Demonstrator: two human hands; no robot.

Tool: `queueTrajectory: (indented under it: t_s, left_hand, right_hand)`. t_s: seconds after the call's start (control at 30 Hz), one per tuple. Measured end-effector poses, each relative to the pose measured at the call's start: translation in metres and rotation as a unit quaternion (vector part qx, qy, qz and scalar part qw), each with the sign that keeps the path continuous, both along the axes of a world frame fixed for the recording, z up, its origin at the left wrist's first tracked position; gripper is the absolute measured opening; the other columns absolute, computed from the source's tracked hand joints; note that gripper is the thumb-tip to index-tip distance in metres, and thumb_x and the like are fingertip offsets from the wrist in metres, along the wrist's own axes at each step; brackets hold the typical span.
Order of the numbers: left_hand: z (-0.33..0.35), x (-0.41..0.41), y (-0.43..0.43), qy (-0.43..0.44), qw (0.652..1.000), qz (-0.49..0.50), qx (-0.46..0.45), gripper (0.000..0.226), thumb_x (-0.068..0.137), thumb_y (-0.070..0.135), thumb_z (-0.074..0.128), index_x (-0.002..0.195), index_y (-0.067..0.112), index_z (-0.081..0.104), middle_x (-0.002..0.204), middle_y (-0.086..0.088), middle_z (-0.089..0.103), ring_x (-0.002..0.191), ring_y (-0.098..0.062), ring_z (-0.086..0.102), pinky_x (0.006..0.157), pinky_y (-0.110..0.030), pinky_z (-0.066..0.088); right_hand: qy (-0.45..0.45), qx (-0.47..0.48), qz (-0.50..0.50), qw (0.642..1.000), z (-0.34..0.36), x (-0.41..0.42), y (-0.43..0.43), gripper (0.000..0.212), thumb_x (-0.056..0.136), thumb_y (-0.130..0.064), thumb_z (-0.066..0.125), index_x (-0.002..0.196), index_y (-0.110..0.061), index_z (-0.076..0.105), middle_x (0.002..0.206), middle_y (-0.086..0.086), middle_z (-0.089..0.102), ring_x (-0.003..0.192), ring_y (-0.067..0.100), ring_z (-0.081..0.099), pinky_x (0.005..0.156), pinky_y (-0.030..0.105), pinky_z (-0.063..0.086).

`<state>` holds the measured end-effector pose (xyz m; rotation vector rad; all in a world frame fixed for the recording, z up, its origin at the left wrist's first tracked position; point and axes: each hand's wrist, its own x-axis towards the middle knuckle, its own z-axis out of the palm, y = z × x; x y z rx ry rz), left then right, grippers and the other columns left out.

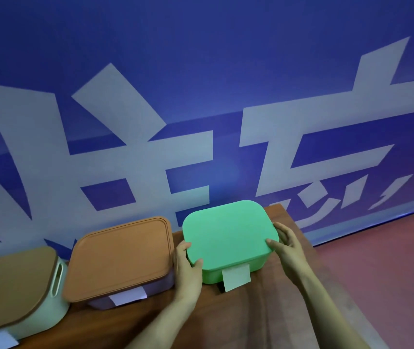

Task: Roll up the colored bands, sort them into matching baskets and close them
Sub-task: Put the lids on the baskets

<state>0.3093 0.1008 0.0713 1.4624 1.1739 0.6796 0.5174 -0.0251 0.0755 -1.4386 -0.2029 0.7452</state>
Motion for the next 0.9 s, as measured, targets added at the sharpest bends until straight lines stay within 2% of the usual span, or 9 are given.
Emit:
queueTrajectory:
  t_s: [0.1, 0.17, 0.27, 0.43, 0.53, 0.6, 0.77, 0.83, 0.9]
  left_hand:
    - [0.008, -0.001, 0.0, 0.04, 0.999, -0.014, 0.018, 0.049, 0.086, -0.01, 0.055, 0.125, 0.019, 0.047, 0.14, -0.003, 0.038, 0.131, -0.019, 0.038, 0.115, -0.038, 0.029]
    - [0.01, 0.0, 0.004, 0.084, 0.996, -0.036, 0.025, 0.052, 0.089, -0.006, 0.054, 0.137, 0.01, 0.042, 0.146, -0.003, 0.033, 0.135, -0.017, 0.032, 0.113, -0.024, 0.023]
    - [0.019, 0.005, 0.01, 0.132, 0.987, -0.079, 0.047, 0.059, 0.09, 0.002, 0.058, 0.144, 0.007, 0.034, 0.151, -0.003, 0.025, 0.138, -0.015, 0.026, 0.107, -0.017, 0.02]
    - [0.036, 0.025, 0.04, 0.165, 0.978, -0.13, -0.002, 0.104, 0.069, 0.016, 0.083, 0.149, 0.01, 0.016, 0.154, -0.004, 0.012, 0.142, -0.018, 0.014, 0.116, -0.029, 0.017]
    - [0.039, 0.037, 0.061, 0.177, 0.972, -0.144, -0.058, 0.129, 0.056, 0.01, 0.089, 0.151, 0.012, 0.003, 0.156, -0.007, 0.009, 0.145, -0.021, 0.008, 0.118, -0.036, 0.016]
    - [0.04, 0.042, 0.069, 0.197, 0.963, -0.168, -0.076, 0.126, 0.054, 0.009, 0.089, 0.15, 0.012, 0.007, 0.153, -0.007, 0.015, 0.142, -0.022, 0.014, 0.113, -0.034, 0.023]
    - [0.029, 0.049, 0.081, 0.205, 0.96, -0.167, -0.095, 0.109, 0.048, 0.004, 0.09, 0.135, 0.014, 0.024, 0.131, -0.004, 0.032, 0.124, -0.021, 0.034, 0.096, -0.028, 0.038]
    - [0.023, 0.051, 0.085, 0.177, 0.963, -0.164, -0.124, 0.105, 0.048, 0.003, 0.089, 0.13, 0.016, 0.025, 0.128, -0.005, 0.037, 0.12, -0.023, 0.042, 0.096, -0.034, 0.045]
    - [0.019, 0.056, 0.086, 0.1, 0.976, -0.103, -0.165, 0.083, 0.06, 0.007, 0.086, 0.119, 0.019, 0.03, 0.118, -0.008, 0.05, 0.107, -0.025, 0.056, 0.084, -0.037, 0.053]
  right_hand:
    - [-0.01, -0.009, 0.003, 1.0, -0.003, 0.0, 0.002, 0.053, 0.085, 0.013, 0.055, 0.131, -0.011, 0.046, 0.13, 0.005, 0.055, 0.107, 0.012, 0.057, 0.081, 0.023, 0.047]
    - [-0.026, -0.026, 0.005, 0.999, -0.002, 0.0, 0.005, 0.051, 0.085, 0.012, 0.055, 0.13, -0.011, 0.049, 0.128, 0.006, 0.055, 0.106, 0.013, 0.055, 0.077, 0.021, 0.047]
    - [-0.054, -0.046, 0.008, 0.997, 0.001, 0.003, 0.01, 0.044, 0.086, 0.004, 0.058, 0.124, -0.016, 0.052, 0.125, 0.004, 0.054, 0.111, 0.018, 0.053, 0.074, 0.022, 0.047]
    - [-0.081, -0.118, 0.053, 0.988, 0.013, 0.018, 0.026, 0.045, 0.087, -0.01, 0.066, 0.128, -0.013, 0.048, 0.121, 0.004, 0.053, 0.104, 0.021, 0.054, 0.07, 0.026, 0.047]
    - [-0.083, -0.171, 0.1, 0.977, 0.022, 0.034, 0.042, 0.05, 0.083, -0.008, 0.07, 0.128, -0.011, 0.047, 0.123, 0.006, 0.053, 0.1, 0.021, 0.055, 0.069, 0.027, 0.046]
    - [-0.086, -0.192, 0.123, 0.97, 0.028, 0.043, 0.054, 0.051, 0.085, -0.013, 0.069, 0.13, -0.009, 0.046, 0.12, 0.005, 0.053, 0.097, 0.02, 0.056, 0.071, 0.028, 0.046]
    - [-0.102, -0.26, 0.116, 0.953, 0.023, 0.058, 0.084, 0.057, 0.093, -0.047, 0.054, 0.126, -0.001, 0.053, 0.116, 0.006, 0.055, 0.098, 0.022, 0.053, 0.086, 0.035, 0.044]
    - [-0.117, -0.281, 0.09, 0.948, 0.012, 0.063, 0.092, 0.055, 0.092, -0.051, 0.053, 0.112, -0.001, 0.06, 0.113, 0.011, 0.06, 0.094, 0.024, 0.054, 0.083, 0.035, 0.043]
    - [-0.125, -0.291, 0.085, 0.945, 0.005, 0.064, 0.095, 0.053, 0.09, -0.053, 0.054, 0.103, -0.003, 0.063, 0.112, 0.012, 0.063, 0.093, 0.026, 0.057, 0.081, 0.035, 0.044]
